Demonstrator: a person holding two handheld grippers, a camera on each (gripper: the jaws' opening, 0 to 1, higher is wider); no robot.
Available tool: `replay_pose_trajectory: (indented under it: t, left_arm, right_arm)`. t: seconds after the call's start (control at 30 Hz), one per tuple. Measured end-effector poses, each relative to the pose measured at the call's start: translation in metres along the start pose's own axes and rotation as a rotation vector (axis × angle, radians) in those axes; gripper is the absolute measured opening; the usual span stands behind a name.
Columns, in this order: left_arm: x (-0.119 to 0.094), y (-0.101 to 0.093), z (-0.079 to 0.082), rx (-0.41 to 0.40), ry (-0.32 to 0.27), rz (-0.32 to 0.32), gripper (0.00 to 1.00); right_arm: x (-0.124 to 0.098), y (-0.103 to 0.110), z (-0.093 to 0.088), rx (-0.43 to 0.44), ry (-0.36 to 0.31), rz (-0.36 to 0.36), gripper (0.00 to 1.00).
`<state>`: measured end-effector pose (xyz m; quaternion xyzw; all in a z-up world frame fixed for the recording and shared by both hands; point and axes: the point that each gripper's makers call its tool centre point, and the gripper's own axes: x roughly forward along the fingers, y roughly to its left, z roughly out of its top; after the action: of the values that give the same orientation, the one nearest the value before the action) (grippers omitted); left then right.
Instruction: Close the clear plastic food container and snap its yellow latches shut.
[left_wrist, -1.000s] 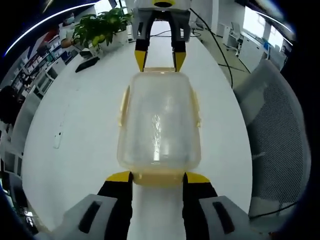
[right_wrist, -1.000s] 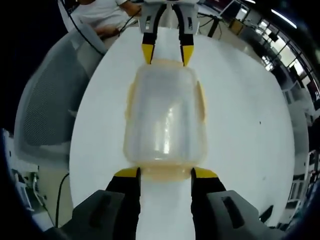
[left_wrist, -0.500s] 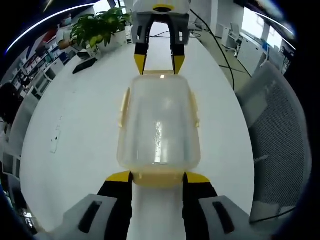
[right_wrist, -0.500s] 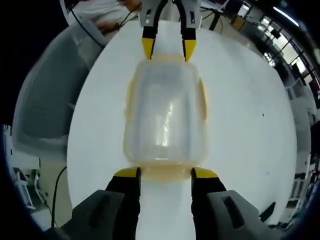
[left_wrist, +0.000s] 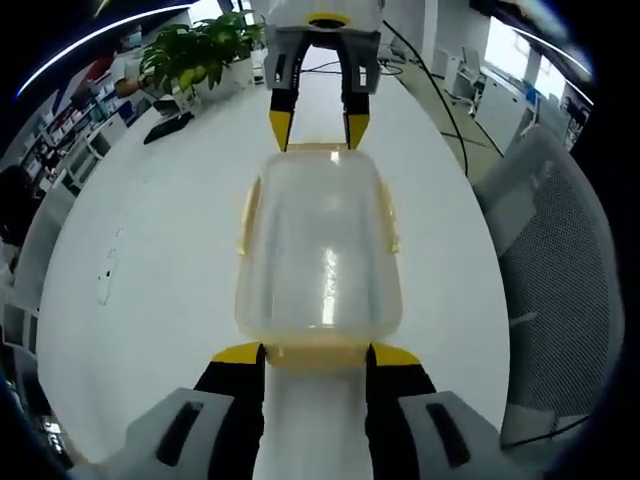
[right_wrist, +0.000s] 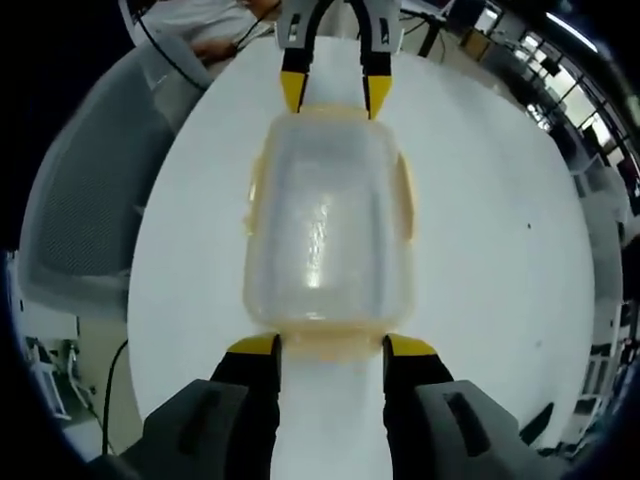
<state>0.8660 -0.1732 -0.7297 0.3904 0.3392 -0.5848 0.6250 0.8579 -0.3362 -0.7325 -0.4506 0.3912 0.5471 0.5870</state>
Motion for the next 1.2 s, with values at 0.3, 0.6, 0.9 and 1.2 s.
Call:
replay_pose_trajectory:
  t: [0.3, 0.6, 0.9, 1.2]
  left_arm:
    - [-0.002, -0.005, -0.01, -0.003, 0.008, 0.005, 0.33]
    - [-0.013, -0.005, -0.014, -0.099, -0.021, 0.03, 0.35]
    - [-0.022, -0.003, -0.01, -0.287, -0.082, 0.071, 0.35]
    - [-0.026, 0.005, -0.002, -0.487, -0.152, 0.14, 0.34]
  right_arm:
    - [-0.002, -0.001, -0.003, 0.046, -0.006, -0.028, 0.37]
    - [-0.017, -0.002, -0.003, 0.157, -0.042, -0.072, 0.37]
    - [-0.028, -0.001, 0.007, 0.383, -0.141, -0.111, 0.35]
    - [-0.027, -0.002, 0.01, 0.566, -0.21, -0.157, 0.34]
